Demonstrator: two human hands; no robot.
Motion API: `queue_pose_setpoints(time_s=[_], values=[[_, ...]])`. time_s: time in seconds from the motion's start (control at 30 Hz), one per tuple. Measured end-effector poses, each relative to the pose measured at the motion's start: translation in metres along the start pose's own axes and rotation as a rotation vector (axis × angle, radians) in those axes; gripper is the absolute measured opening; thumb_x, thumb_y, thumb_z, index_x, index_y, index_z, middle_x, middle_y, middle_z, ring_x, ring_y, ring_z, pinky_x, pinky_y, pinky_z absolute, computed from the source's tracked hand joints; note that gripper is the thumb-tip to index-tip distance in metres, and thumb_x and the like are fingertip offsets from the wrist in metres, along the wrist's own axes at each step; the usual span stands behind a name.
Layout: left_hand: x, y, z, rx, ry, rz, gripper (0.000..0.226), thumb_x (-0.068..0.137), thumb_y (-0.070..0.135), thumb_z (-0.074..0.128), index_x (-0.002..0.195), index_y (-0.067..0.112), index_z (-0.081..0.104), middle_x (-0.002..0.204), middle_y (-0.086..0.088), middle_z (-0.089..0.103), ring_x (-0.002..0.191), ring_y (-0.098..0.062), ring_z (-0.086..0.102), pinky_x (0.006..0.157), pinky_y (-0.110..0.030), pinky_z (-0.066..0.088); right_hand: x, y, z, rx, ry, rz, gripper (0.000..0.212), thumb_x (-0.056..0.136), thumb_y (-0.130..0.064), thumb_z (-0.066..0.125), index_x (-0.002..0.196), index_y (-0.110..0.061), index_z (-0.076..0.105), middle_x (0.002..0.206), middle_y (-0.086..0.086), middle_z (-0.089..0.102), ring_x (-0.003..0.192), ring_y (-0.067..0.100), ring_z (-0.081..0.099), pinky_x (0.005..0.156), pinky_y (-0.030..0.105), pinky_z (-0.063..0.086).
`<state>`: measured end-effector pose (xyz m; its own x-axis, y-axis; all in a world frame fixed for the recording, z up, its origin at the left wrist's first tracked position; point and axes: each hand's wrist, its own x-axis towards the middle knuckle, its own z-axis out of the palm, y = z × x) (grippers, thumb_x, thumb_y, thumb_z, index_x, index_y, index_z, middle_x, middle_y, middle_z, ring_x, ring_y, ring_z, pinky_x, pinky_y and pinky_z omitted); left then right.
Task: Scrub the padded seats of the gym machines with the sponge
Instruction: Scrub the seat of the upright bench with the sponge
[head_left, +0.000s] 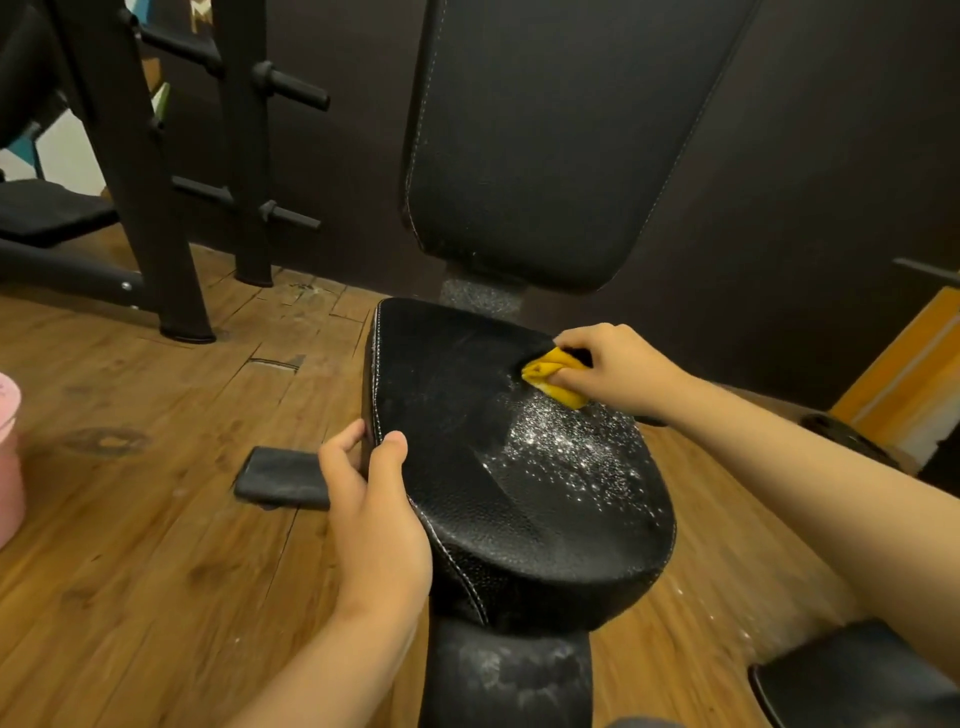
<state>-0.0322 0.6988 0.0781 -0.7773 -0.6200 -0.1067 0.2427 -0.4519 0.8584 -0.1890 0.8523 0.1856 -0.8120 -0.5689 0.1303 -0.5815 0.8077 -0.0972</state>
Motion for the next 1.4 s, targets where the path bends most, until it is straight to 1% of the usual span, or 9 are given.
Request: queue_pose_setpoints(time_s=[0.17,0.23,0.37,0.57,0.63,0.87,1.07,1.27,1.4], values=[[-0.001,0.002,0.000,0.012,-0.002,0.013,0.023,0.099,0.026,0.047,0.122,0.028,0.047,0.125,0.002,0.055,0.116,-0.017,0.053,0.104,-0.039,0.040,-0.031,-0.025,-0.003,0.148,-0.058,-0.139,0.013,0.088,-0.029,0.067,0.099,-0.024,0.068,0.088,-0.009,0.068,0.079,0.004,0.063,0.066,0.020,0.049],[-0.002,0.003,0.001,0.011,-0.004,0.020,0.023,0.100,0.026,0.047,0.122,0.027,0.047,0.122,0.004,0.055,0.113,-0.016,0.053,0.100,-0.036,0.041,-0.033,-0.023,-0.002,0.176,-0.050,-0.130,0.003,0.088,-0.028,0.067,0.086,-0.029,0.065,0.078,-0.010,0.064,0.072,0.001,0.059,0.063,0.019,0.045],[-0.002,0.002,0.001,0.004,-0.007,0.037,0.021,0.100,0.025,0.045,0.121,0.027,0.047,0.107,0.017,0.054,0.097,0.002,0.052,0.080,-0.020,0.039,-0.019,0.006,-0.001,0.068,0.028,0.025,0.027,0.089,-0.023,0.065,0.066,-0.027,0.050,0.062,-0.008,0.050,0.059,0.004,0.047,0.055,0.023,0.035],[-0.002,-0.001,0.001,-0.006,0.005,0.044,0.027,0.100,0.024,0.045,0.127,0.023,0.049,0.103,0.018,0.053,0.092,0.004,0.051,0.073,-0.017,0.038,-0.006,0.063,-0.016,-0.198,0.063,0.318,0.005,0.091,-0.020,0.060,0.091,-0.017,0.063,0.076,-0.001,0.059,0.067,0.015,0.055,0.056,0.025,0.039],[-0.002,-0.001,0.002,-0.011,0.005,0.044,0.027,0.101,0.024,0.045,0.128,0.023,0.049,0.103,0.017,0.053,0.091,0.004,0.052,0.072,-0.016,0.038,-0.010,0.063,-0.022,-0.174,0.181,0.350,0.016,0.091,-0.023,0.060,0.104,-0.016,0.065,0.083,0.001,0.061,0.072,0.018,0.057,0.060,0.028,0.040],[-0.001,0.001,0.001,0.011,-0.014,0.043,0.021,0.100,0.025,0.045,0.121,0.028,0.047,0.102,0.019,0.051,0.095,0.003,0.049,0.080,-0.021,0.037,-0.047,-0.041,-0.023,0.219,0.108,-0.005,0.015,0.085,-0.028,0.067,0.076,-0.037,0.058,0.075,-0.015,0.062,0.069,-0.005,0.057,0.058,0.005,0.041],[-0.002,0.002,0.001,0.015,-0.039,0.041,0.022,0.100,0.024,0.044,0.122,0.028,0.045,0.098,0.022,0.047,0.082,0.017,0.047,0.069,-0.008,0.036,-0.056,-0.080,-0.002,0.248,-0.057,-0.126,0.017,0.086,-0.031,0.068,0.081,-0.040,0.055,0.076,-0.017,0.059,0.071,-0.005,0.056,0.059,0.011,0.041],[-0.001,0.001,0.000,0.017,-0.024,0.036,0.026,0.100,0.026,0.045,0.126,0.026,0.046,0.105,0.017,0.050,0.105,-0.007,0.050,0.090,-0.026,0.036,-0.039,-0.018,0.003,0.108,0.062,0.095,0.022,0.084,-0.028,0.068,0.071,-0.034,0.052,0.071,-0.010,0.058,0.068,0.006,0.056,0.057,0.024,0.041],[-0.002,0.000,0.000,0.030,-0.031,0.055,0.026,0.100,0.026,0.043,0.126,0.025,0.045,0.102,0.020,0.048,0.094,0.004,0.047,0.076,-0.017,0.036,-0.034,0.033,-0.002,0.004,0.089,0.295,0.011,0.088,-0.026,0.064,0.082,-0.017,0.061,0.073,0.002,0.059,0.071,0.021,0.058,0.052,0.027,0.038]])
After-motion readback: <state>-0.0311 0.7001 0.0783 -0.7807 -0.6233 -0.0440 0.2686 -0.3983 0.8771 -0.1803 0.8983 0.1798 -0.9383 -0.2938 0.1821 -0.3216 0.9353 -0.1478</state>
